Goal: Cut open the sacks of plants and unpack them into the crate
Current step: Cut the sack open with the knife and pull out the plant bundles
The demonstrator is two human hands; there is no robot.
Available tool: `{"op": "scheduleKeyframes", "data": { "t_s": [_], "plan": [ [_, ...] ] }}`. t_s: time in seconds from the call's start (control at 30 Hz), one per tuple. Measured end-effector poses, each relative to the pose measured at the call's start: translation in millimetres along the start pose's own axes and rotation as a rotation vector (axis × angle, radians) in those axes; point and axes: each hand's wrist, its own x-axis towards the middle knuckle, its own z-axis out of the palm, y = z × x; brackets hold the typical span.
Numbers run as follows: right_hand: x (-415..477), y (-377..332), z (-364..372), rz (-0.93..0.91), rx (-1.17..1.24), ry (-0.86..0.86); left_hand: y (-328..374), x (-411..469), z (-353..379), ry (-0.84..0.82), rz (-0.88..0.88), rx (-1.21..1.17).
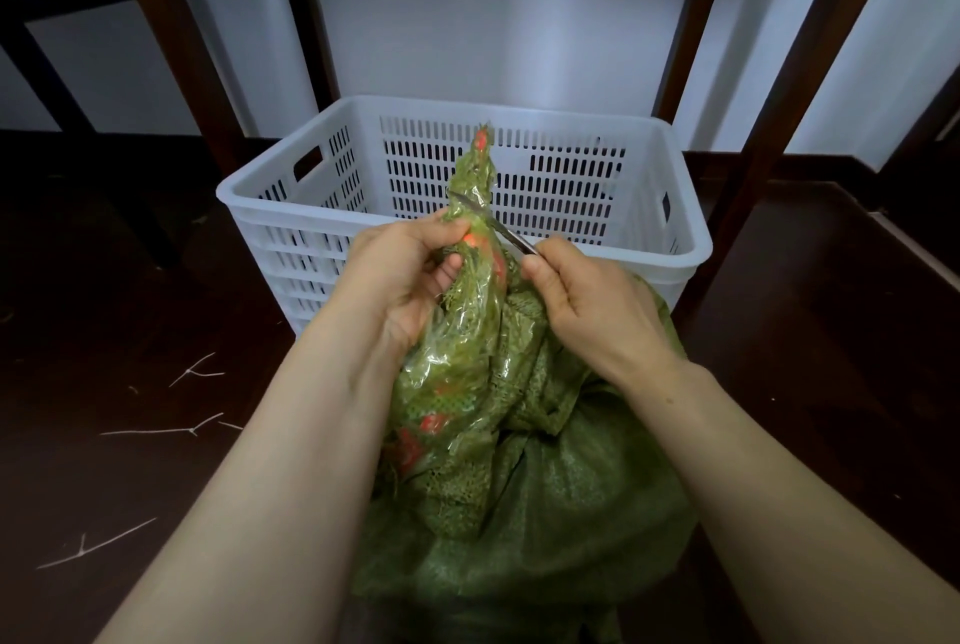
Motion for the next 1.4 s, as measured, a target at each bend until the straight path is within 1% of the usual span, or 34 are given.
{"op": "scheduleKeyframes", "data": {
  "t_s": [0.13, 0.27, 0.4, 0.57, 0.73, 0.93, 0.97, 1.0, 1.03, 1.1, 1.13, 1.2, 1.27, 1.4],
  "plan": [
    [1.7, -2.7, 1.4, 0.013, -0.037, 0.033, -3.7, -0.9, 3.1, -0.037, -0.042, 0.016],
    [3.4, -2.6, 2.2, -0.005, -0.066, 0.051, -3.1, -0.9, 2.7, -0.077, -0.102, -0.043],
    [1.2, -0.9, 0.5, -0.020, -0.056, 0.052, 2.1, -3.9, 0.6, -0.095, -0.094, -0.061],
    [5.0, -4.8, -0.6, -0.022, -0.068, 0.041, 0.2, -4.9, 1.6, -0.106, -0.095, -0.004],
    [1.1, -0.3, -0.9, -0.024, -0.072, 0.036, 3.3, -2.4, -4.4, -0.087, -0.091, -0.076],
    [5.8, -3.4, -1.2, -0.041, -0.063, 0.058, -0.6, -5.0, -0.5, -0.091, -0.095, 0.035],
    [5.4, -3.6, -0.5, -0.025, 0.026, 0.047, -1.2, -4.7, -0.9, -0.084, -0.093, 0.029],
    [4.8, -4.5, -0.8, 0.014, 0.201, 0.040, -1.3, -3.7, -1.5, -0.076, -0.088, 0.020],
    [4.2, -5.8, -2.2, 0.086, 0.434, 0.036, -1.1, -2.4, -2.4, -0.068, -0.082, 0.015],
    [4.8, -8.2, -7.9, 0.293, 0.890, 0.029, -0.9, -1.1, -2.3, -0.061, -0.063, 0.028],
    [5.6, -9.9, -11.3, 0.376, 1.032, 0.047, -1.1, -1.2, -1.0, -0.058, -0.046, 0.045],
    [8.7, -12.6, -15.0, 0.461, 1.116, 0.105, -1.9, -3.2, 3.1, -0.053, -0.001, 0.083],
    [12.4, -16.0, -15.8, 0.466, 1.097, 0.142, -3.5, -6.1, 7.0, -0.062, 0.036, 0.118],
    [13.7, -21.4, -19.3, 0.465, 1.056, 0.151, -5.9, -10.0, 10.5, -0.121, 0.102, 0.227]
  ]
}}
